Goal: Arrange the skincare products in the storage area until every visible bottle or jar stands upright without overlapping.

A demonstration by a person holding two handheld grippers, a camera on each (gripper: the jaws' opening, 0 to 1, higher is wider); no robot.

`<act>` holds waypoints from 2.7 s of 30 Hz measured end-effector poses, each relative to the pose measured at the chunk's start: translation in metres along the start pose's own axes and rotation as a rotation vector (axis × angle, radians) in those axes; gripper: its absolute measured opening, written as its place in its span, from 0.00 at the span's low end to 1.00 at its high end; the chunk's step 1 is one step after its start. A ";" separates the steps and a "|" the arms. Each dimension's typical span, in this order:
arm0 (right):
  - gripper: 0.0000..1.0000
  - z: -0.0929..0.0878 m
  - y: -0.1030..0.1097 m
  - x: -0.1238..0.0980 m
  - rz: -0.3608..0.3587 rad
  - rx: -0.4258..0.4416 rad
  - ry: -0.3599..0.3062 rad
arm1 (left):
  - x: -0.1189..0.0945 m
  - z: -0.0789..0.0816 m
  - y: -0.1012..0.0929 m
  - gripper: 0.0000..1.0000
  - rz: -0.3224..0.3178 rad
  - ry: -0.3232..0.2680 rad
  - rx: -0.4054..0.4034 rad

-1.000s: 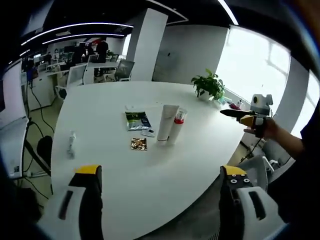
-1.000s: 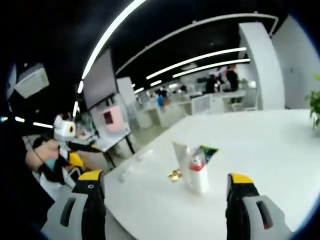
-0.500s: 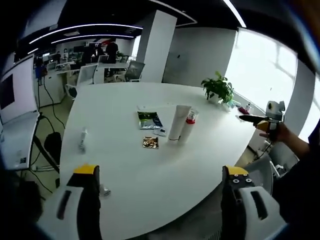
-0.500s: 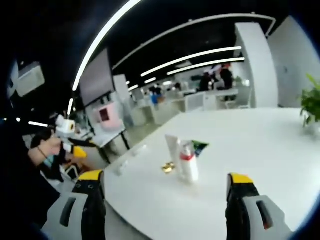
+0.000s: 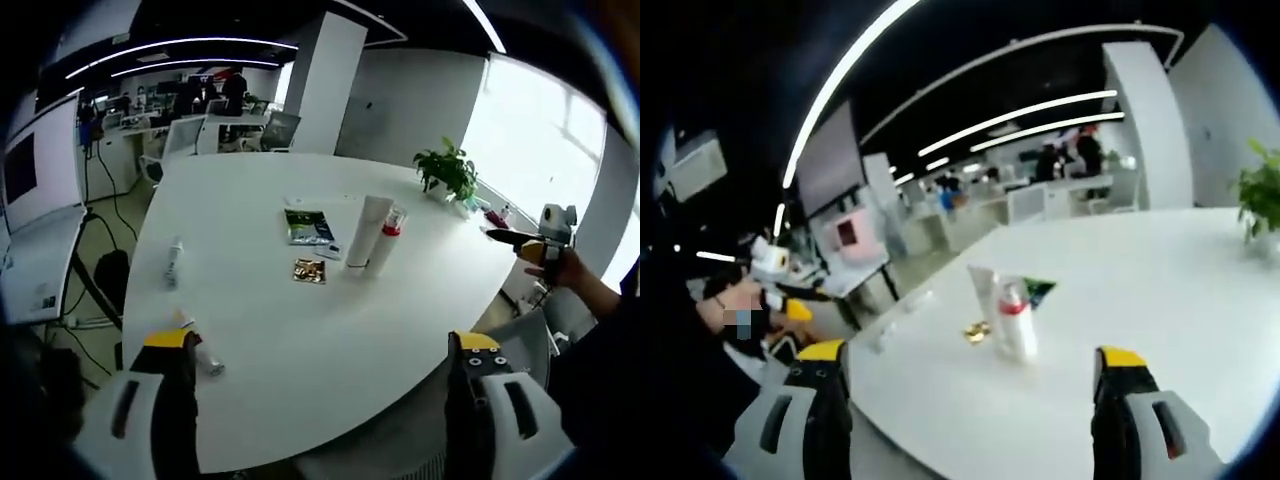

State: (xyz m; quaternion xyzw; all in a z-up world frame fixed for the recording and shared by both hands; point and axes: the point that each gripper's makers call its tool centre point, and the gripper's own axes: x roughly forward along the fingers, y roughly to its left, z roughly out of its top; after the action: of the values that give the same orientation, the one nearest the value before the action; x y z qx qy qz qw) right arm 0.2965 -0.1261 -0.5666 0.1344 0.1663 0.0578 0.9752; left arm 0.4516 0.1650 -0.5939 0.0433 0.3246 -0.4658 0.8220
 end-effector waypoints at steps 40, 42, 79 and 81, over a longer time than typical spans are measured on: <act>0.99 -0.014 -0.017 0.012 -0.044 0.024 0.060 | 0.051 -0.040 0.082 0.90 0.124 0.187 -0.143; 0.99 -0.014 -0.018 0.016 -0.042 0.023 0.067 | 0.057 -0.044 0.088 0.89 0.132 0.207 -0.154; 0.99 -0.022 -0.027 0.029 -0.032 0.033 0.139 | 0.118 -0.077 0.167 0.53 0.338 0.337 -0.259; 0.99 -0.023 -0.028 0.029 -0.034 0.037 0.140 | 0.120 -0.079 0.169 0.50 0.348 0.346 -0.259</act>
State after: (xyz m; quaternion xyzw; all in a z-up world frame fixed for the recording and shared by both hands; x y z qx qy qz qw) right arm 0.3181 -0.1426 -0.6041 0.1450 0.2374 0.0475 0.9594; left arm 0.5896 0.2014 -0.7642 0.0722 0.5045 -0.2578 0.8208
